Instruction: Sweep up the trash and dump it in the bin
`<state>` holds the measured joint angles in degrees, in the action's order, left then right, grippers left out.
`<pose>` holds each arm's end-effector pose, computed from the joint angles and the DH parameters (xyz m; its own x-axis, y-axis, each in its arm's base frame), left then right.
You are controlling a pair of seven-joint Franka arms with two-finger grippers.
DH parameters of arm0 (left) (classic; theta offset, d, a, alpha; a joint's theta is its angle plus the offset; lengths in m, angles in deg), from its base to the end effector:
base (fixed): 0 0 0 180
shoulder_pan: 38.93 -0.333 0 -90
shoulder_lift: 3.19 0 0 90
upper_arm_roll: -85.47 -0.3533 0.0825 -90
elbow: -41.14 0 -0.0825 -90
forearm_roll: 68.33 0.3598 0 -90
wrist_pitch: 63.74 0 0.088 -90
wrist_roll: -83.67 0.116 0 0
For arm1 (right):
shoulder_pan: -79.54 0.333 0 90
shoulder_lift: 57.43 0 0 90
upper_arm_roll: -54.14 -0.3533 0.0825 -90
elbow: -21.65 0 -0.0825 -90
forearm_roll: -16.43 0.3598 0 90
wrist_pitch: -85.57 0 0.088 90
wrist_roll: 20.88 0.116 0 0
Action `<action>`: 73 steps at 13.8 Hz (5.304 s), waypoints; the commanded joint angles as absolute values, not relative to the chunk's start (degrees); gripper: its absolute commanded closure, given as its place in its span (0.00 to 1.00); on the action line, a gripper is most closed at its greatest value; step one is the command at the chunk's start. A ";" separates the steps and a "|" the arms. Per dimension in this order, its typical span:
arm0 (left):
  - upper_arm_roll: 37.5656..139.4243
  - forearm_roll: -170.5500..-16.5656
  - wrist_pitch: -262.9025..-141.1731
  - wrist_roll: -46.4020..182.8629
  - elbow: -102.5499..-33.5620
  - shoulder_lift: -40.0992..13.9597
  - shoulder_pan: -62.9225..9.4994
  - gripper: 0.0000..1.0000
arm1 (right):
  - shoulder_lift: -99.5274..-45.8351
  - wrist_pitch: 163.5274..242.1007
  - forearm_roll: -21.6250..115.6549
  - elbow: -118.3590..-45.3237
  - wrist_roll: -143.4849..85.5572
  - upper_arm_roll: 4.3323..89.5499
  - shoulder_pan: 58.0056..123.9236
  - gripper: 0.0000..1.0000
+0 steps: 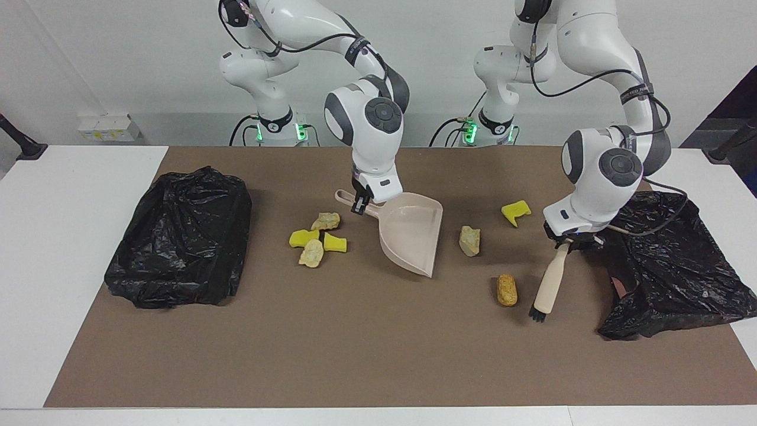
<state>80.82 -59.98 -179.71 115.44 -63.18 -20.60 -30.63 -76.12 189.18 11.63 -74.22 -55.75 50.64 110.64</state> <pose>0.6092 -0.0333 0.4035 0.7634 -0.6240 -0.1669 -0.6404 -0.7648 -0.0702 0.5148 0.3409 0.4366 0.3147 0.9304 -0.1880 0.9416 -0.3310 -0.0620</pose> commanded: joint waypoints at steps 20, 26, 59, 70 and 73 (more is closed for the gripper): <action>100.31 -72.79 -167.73 90.64 -80.68 -5.22 -26.71 1.00 | -73.95 194.90 11.94 -84.26 -49.88 49.75 113.82 1.00; 93.58 -80.20 -159.03 85.17 -77.95 0.85 -27.77 1.00 | -73.95 194.99 11.94 -84.26 -49.88 49.66 113.73 1.00; 100.92 -70.62 -189.17 49.75 -97.29 5.95 -12.30 1.00 | -74.74 196.92 13.53 -84.88 -52.52 49.66 114.26 1.00; 89.70 -74.86 -167.27 67.23 -85.41 4.04 -16.78 1.00 | -74.74 196.92 13.53 -84.88 -52.52 49.66 114.17 1.00; 86.62 -70.53 -171.31 69.69 -88.74 1.91 -17.66 1.00 | -74.74 197.27 13.70 -84.96 -52.61 49.66 114.17 1.00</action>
<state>88.16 -72.08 -168.51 67.61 -86.31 3.05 -17.11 -75.74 195.08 12.12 -82.87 -51.12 49.96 114.47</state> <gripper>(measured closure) 0.740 0.678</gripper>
